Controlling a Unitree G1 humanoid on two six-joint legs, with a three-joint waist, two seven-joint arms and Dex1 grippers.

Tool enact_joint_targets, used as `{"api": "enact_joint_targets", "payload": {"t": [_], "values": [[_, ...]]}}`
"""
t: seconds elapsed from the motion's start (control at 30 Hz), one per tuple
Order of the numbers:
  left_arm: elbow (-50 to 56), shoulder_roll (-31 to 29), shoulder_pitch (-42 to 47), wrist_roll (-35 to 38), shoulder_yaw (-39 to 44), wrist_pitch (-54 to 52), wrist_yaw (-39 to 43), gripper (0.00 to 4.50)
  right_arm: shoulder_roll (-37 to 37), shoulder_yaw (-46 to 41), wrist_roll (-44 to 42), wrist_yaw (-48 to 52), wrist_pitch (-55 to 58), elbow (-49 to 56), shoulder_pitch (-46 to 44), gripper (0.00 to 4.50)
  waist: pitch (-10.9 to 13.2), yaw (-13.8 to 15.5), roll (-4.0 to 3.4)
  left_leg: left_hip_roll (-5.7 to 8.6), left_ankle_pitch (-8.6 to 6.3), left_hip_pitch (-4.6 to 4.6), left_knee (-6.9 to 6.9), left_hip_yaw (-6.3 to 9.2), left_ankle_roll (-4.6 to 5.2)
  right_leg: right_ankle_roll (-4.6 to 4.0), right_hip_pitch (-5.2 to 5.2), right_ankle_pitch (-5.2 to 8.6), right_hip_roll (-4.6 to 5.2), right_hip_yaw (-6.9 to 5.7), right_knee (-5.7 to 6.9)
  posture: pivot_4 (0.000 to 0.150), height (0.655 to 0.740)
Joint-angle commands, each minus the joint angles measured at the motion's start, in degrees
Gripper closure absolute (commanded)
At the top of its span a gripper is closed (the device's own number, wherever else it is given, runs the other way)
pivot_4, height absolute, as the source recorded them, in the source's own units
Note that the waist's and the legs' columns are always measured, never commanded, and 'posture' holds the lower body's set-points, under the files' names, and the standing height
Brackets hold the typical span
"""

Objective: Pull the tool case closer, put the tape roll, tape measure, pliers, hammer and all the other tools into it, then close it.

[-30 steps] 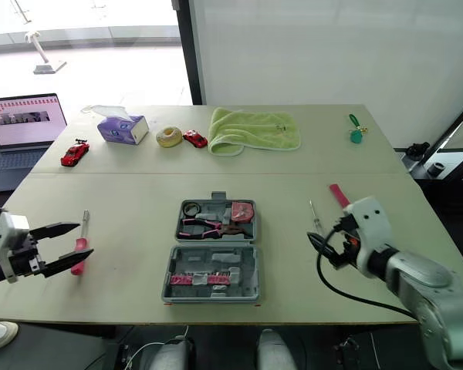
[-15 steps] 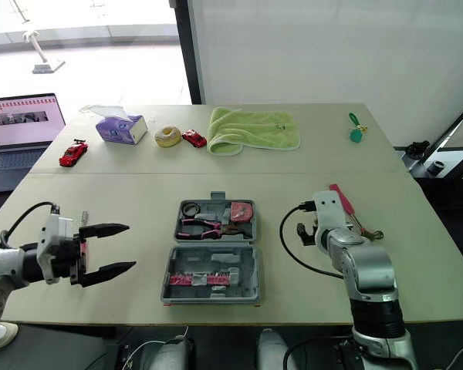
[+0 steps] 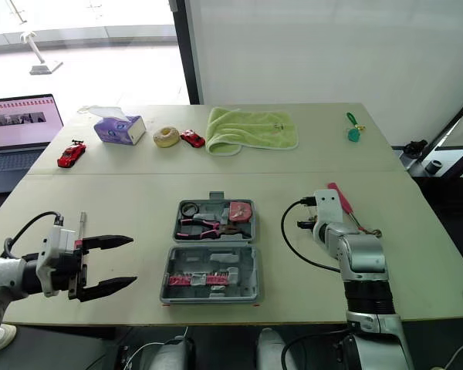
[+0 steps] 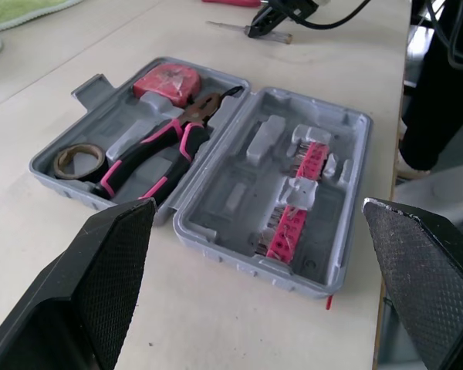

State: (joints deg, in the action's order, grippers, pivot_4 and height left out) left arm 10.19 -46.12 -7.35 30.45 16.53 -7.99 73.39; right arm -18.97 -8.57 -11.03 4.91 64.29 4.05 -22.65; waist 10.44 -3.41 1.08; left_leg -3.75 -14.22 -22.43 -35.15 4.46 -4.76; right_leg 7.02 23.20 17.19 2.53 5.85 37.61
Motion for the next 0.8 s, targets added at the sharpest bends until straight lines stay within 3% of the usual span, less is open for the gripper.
{"api": "enact_joint_targets", "payload": {"t": [0.03,0.23,0.33,0.5,0.73,0.8], "values": [[1.3,-1.1,1.6,-0.3,-0.2,-0.3,-0.8,0.00,2.1,-1.4,-0.4,-2.1,5.3,13.1,3.3,4.45,0.0,0.0,-0.01,0.00,0.00,-0.01,0.01,0.00,0.00,0.00,0.03,0.00,0.00,0.00,0.01,0.150,0.7400],[0.3,-1.4,3.8,-0.6,-1.6,-0.2,-0.2,0.00,15.1,-1.8,0.8,-8.8,17.2,36.1,13.3,4.45,0.0,-0.5,-0.01,0.00,0.00,0.01,0.02,0.05,0.00,0.00,0.04,0.01,-0.01,-0.01,0.04,0.150,0.7400],[0.2,-2.0,4.8,0.3,-1.9,-1.4,0.2,0.00,20.7,0.6,2.0,-11.3,19.8,41.2,17.7,4.45,0.0,-0.6,-0.01,-0.01,0.00,0.00,0.05,0.07,0.00,-0.03,0.07,0.02,-0.02,-0.01,0.05,0.150,0.7400],[-1.8,-2.4,6.5,-0.8,-2.8,-0.3,1.9,0.00,23.7,6.2,3.6,-12.9,17.1,40.3,25.2,4.45,0.0,-0.5,-0.02,0.00,0.00,-0.01,0.05,0.06,-0.01,-0.23,0.08,0.13,0.00,-0.02,0.04,0.150,0.7400],[-5.5,-2.2,8.3,-1.8,-3.5,1.9,3.6,0.00,24.3,5.9,4.6,-12.7,12.0,34.0,26.7,4.45,-0.1,-0.7,0.09,-0.01,0.00,0.00,0.05,0.04,-0.01,-0.24,0.09,0.14,0.00,-0.01,0.04,0.150,0.7400],[-6.4,-2.2,8.8,-1.9,-3.6,2.5,3.9,0.00,24.6,5.5,4.5,-12.8,11.2,33.0,26.9,3.47,-0.1,-0.6,0.15,-0.01,0.00,0.01,0.05,0.05,-0.01,-0.24,0.08,0.13,0.00,-0.01,0.04,0.150,0.7400]]}}
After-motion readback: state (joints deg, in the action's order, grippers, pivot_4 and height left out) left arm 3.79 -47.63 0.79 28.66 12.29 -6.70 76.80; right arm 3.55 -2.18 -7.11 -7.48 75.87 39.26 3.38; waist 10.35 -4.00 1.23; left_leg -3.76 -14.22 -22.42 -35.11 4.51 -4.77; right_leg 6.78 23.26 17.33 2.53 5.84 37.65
